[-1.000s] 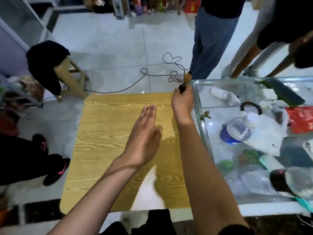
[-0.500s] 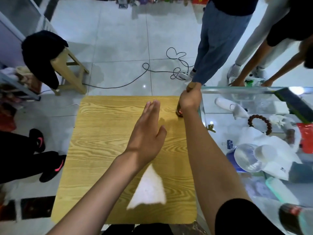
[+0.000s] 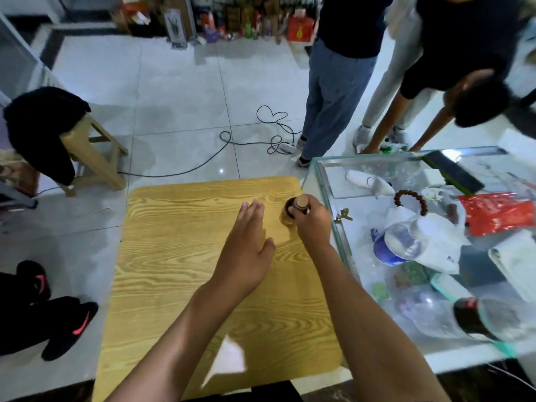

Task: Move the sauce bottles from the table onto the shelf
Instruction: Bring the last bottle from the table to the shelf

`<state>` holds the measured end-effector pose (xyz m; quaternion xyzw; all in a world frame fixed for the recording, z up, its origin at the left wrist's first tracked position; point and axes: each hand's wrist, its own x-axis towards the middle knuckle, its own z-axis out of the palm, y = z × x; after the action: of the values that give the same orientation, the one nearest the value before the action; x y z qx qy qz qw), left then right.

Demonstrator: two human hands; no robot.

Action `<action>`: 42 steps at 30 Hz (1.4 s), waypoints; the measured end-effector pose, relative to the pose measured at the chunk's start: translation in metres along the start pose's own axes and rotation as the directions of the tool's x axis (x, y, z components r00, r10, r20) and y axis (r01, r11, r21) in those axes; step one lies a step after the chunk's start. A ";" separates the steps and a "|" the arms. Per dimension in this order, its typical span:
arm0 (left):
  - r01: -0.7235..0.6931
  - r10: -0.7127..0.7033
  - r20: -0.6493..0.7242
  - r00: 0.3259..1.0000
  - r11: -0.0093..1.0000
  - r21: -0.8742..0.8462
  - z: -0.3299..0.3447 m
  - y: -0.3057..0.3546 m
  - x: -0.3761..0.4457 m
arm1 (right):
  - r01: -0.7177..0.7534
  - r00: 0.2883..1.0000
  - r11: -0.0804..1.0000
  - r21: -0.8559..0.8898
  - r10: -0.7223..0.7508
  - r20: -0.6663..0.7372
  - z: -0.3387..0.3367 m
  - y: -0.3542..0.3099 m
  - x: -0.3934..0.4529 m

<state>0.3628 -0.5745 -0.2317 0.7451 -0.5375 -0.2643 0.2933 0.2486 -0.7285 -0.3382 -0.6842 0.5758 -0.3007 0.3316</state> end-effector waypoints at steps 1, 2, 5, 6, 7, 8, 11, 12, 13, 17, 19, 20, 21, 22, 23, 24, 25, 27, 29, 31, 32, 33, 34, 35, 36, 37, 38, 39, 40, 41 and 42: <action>-0.007 0.007 0.016 1.000 1.000 -0.011 -0.001 0.000 -0.005 | -0.034 0.999 0.999 -0.003 0.034 0.016 -0.007 -0.001 -0.009; -0.020 0.020 0.025 0.999 1.000 -0.023 -0.003 0.000 -0.009 | -0.050 0.998 0.999 -0.018 0.050 0.027 -0.013 -0.002 -0.019; -0.057 0.059 0.018 0.998 0.995 -0.087 -0.007 -0.006 -0.025 | -0.065 0.997 0.997 -0.048 0.066 0.033 -0.023 -0.009 -0.061; -0.058 0.062 0.030 0.998 0.991 -0.121 -0.009 -0.008 -0.034 | -0.076 0.997 0.996 -0.035 0.077 0.020 -0.024 -0.010 -0.077; -0.054 0.063 0.050 0.997 0.986 -0.158 -0.010 -0.010 -0.044 | -0.095 0.995 0.995 -0.017 0.095 0.004 -0.025 -0.010 -0.093; -0.053 0.068 0.068 0.995 0.979 -0.197 -0.011 -0.013 -0.056 | -0.104 0.994 0.995 0.005 0.104 -0.016 -0.028 -0.012 -0.109; -0.058 0.093 0.124 0.988 0.963 -0.264 -0.012 -0.020 -0.088 | -0.141 0.985 0.979 0.147 0.153 -0.078 -0.044 -0.019 -0.153; -0.064 0.105 0.146 0.984 0.962 -0.266 -0.011 -0.023 -0.094 | -0.158 0.977 0.964 0.212 0.183 -0.105 -0.050 -0.023 -0.168; -0.063 0.111 0.174 0.979 0.964 -0.260 -0.008 -0.026 -0.099 | -0.177 0.966 0.947 0.269 0.219 -0.135 -0.058 -0.026 -0.183; -0.100 0.172 0.244 0.954 0.954 -0.283 0.003 -0.022 -0.121 | -0.188 0.920 0.896 0.403 0.305 -0.247 -0.095 -0.047 -0.238; -0.158 0.238 0.262 0.935 0.943 -0.293 0.011 -0.012 -0.135 | -0.175 0.878 0.879 0.444 0.344 -0.333 -0.119 -0.055 -0.264; -0.194 0.274 0.269 0.923 0.937 -0.291 0.015 -0.008 -0.142 | -0.164 0.856 0.875 0.455 0.355 -0.375 -0.129 -0.060 -0.275; -0.242 0.325 0.287 0.901 0.927 -0.288 0.019 -0.001 -0.151 | -0.146 0.828 0.873 0.465 0.365 -0.425 -0.143 -0.062 -0.288; -0.291 0.375 0.307 0.875 0.913 -0.286 0.024 0.006 -0.159 | -0.124 0.802 0.874 0.469 0.367 -0.472 -0.156 -0.066 -0.300; -0.334 0.418 0.329 0.847 0.900 -0.281 0.029 0.015 -0.168 | -0.104 0.775 0.877 0.470 0.368 -0.514 -0.171 -0.069 -0.313; -0.367 0.448 0.350 0.823 0.889 -0.275 0.034 0.023 -0.177 | -0.086 0.752 0.882 0.464 0.363 -0.550 -0.185 -0.072 -0.325; -0.392 0.471 0.366 0.803 0.879 -0.271 0.038 0.031 -0.184 | -0.068 0.735 0.885 0.462 0.357 -0.577 -0.197 -0.072 -0.335; -0.468 0.540 0.400 0.740 0.841 -0.271 0.050 0.053 -0.204 | -0.031 0.685 0.884 0.466 0.358 -0.634 -0.225 -0.070 -0.363; -0.531 0.595 0.430 0.679 0.803 -0.271 0.065 0.077 -0.228 | -0.012 0.633 0.892 0.451 0.356 -0.688 -0.253 -0.066 -0.394; -0.564 0.629 0.453 0.632 0.774 -0.287 0.080 0.099 -0.254 | 0.004 0.576 0.897 0.442 0.359 -0.734 -0.279 -0.059 -0.427; -0.581 0.646 0.461 0.608 0.758 -0.297 0.088 0.111 -0.269 | 0.020 0.548 0.901 0.433 0.353 -0.758 -0.292 -0.055 -0.445; -0.600 0.663 0.472 0.581 0.741 -0.302 0.098 0.124 -0.287 | 0.036 0.520 0.904 0.426 0.347 -0.781 -0.308 -0.050 -0.466; -0.618 0.679 0.481 0.555 0.723 -0.308 0.106 0.136 -0.305 | 0.046 0.496 0.909 0.415 0.339 -0.799 -0.324 -0.047 -0.485; -0.636 0.693 0.488 0.531 0.706 -0.311 0.112 0.146 -0.321 | 0.051 0.483 0.913 0.405 0.332 -0.810 -0.337 -0.045 -0.502; -0.668 0.715 0.499 0.490 0.676 -0.311 0.121 0.158 -0.341 | 0.061 0.463 0.916 0.397 0.326 -0.824 -0.353 -0.041 -0.524; -0.712 0.739 0.510 0.440 0.633 -0.304 0.128 0.168 -0.362 | 0.070 0.448 0.919 0.388 0.318 -0.835 -0.367 -0.038 -0.545; -0.750 0.756 0.525 0.390 0.592 -0.295 0.138 0.178 -0.384 | 0.075 0.434 0.922 0.379 0.312 -0.845 -0.381 -0.034 -0.568; -0.776 0.770 0.534 0.349 0.557 -0.296 0.146 0.186 -0.404 | 0.079 0.423 0.928 0.363 0.299 -0.855 -0.393 -0.029 -0.589; -0.790 0.778 0.540 0.323 0.536 -0.299 0.154 0.194 -0.420 | 0.088 0.415 0.931 0.355 0.290 -0.862 -0.402 -0.025 -0.605; -0.795 0.780 0.548 0.302 0.523 -0.307 0.165 0.203 -0.439 | 0.096 0.398 0.935 0.343 0.280 -0.874 -0.414 -0.018 -0.627; -0.799 0.784 0.551 0.286 0.513 -0.315 0.176 0.211 -0.456 | 0.099 0.379 0.938 0.332 0.273 -0.884 -0.424 -0.011 -0.647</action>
<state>-0.0273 -0.2179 -0.1649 0.2465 -0.9004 -0.3122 0.1763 -0.1820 -0.1340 -0.0943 -0.3033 0.6382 -0.7029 0.0812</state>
